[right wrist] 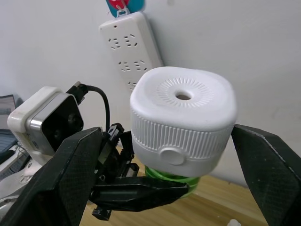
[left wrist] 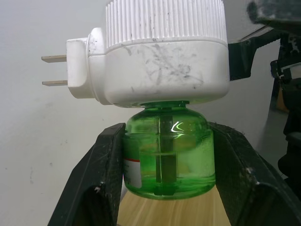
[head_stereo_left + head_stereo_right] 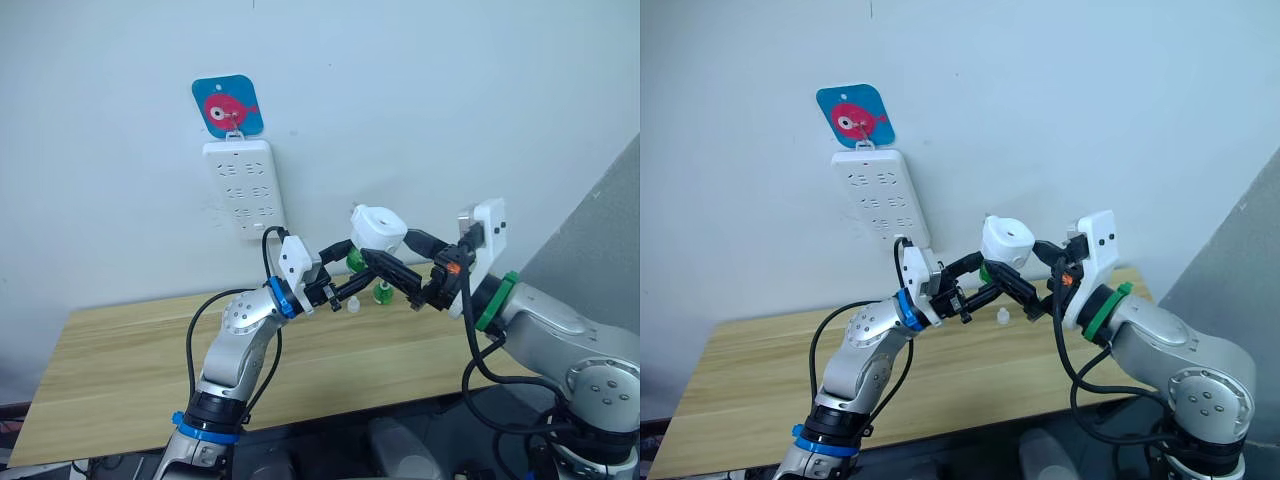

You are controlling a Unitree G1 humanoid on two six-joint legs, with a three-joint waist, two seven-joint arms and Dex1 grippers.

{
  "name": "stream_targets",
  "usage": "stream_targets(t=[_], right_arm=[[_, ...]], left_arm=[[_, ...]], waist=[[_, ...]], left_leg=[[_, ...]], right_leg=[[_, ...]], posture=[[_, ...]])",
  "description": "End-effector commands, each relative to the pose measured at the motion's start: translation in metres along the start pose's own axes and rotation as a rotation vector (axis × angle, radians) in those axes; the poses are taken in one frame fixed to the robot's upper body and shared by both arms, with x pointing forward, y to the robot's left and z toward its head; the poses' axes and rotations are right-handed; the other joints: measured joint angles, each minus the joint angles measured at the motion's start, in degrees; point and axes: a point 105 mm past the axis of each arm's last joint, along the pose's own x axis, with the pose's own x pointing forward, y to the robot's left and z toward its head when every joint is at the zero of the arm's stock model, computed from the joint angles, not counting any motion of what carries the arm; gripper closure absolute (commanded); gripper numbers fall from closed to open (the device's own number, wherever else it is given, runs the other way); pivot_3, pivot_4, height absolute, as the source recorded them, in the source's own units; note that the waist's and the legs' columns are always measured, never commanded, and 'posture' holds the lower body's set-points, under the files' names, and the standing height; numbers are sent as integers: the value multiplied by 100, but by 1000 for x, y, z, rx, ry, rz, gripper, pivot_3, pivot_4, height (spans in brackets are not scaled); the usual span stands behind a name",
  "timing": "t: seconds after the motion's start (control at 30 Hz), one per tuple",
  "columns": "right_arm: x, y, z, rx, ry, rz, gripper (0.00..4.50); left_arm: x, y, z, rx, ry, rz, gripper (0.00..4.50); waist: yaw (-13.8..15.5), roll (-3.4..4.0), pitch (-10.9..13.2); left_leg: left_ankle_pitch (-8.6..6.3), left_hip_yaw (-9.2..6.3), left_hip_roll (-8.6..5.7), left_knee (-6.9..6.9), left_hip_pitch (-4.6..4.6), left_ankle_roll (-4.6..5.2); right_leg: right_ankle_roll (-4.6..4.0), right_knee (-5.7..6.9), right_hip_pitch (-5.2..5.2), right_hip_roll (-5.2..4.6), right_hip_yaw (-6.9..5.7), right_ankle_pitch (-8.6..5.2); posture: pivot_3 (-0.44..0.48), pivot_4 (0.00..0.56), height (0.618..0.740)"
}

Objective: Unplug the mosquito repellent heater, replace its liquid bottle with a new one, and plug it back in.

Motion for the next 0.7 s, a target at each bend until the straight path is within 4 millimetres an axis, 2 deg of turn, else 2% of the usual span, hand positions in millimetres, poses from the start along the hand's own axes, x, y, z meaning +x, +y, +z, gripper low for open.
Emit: stream_targets(t=[0.03, 0.4, 0.5, 0.6, 0.7], right_arm=[[5, 7, 13, 0, -69, 27, 0], [13, 8, 17, 59, -116, 31, 0], [14, 7, 15, 61, -106, 28, 586], [14, 8, 14, 62, -101, 30, 1493], [15, 9, 14, 62, -100, 33, 1521]], left_arm=[[8, -3, 16, 48, -56, -17, 2237], [11, 0, 17, 52, -59, 8, 2237], [11, -1, 17, 50, -58, 6, 2237], [11, -2, 18, 52, -62, 2, 2237], [12, -3, 18, 54, -65, 4, 2237]], waist=[[1, 0, 0], [2, 0, -3], [3, 0, -3], [6, 0, -3], [7, 0, -3]], left_leg=[[0, 0, 0, 0, 0, 0], [0, -1, 0, -1, -1, 0], [0, -1, 0, -1, -1, 0], [0, -1, 0, -2, -2, 0], [0, -1, 1, -2, -3, 0]], right_leg=[[0, 0, 0, 0, 0, 0], [0, -1, -2, 0, -1, 0], [0, -1, -2, 0, 0, 0], [1, -1, -3, 0, 0, 0], [0, -1, -4, 0, 0, 0]], posture=[[-286, 67, 740], [-279, 63, 740], [-272, 64, 740], [-271, 63, 740], [-271, 63, 740]])
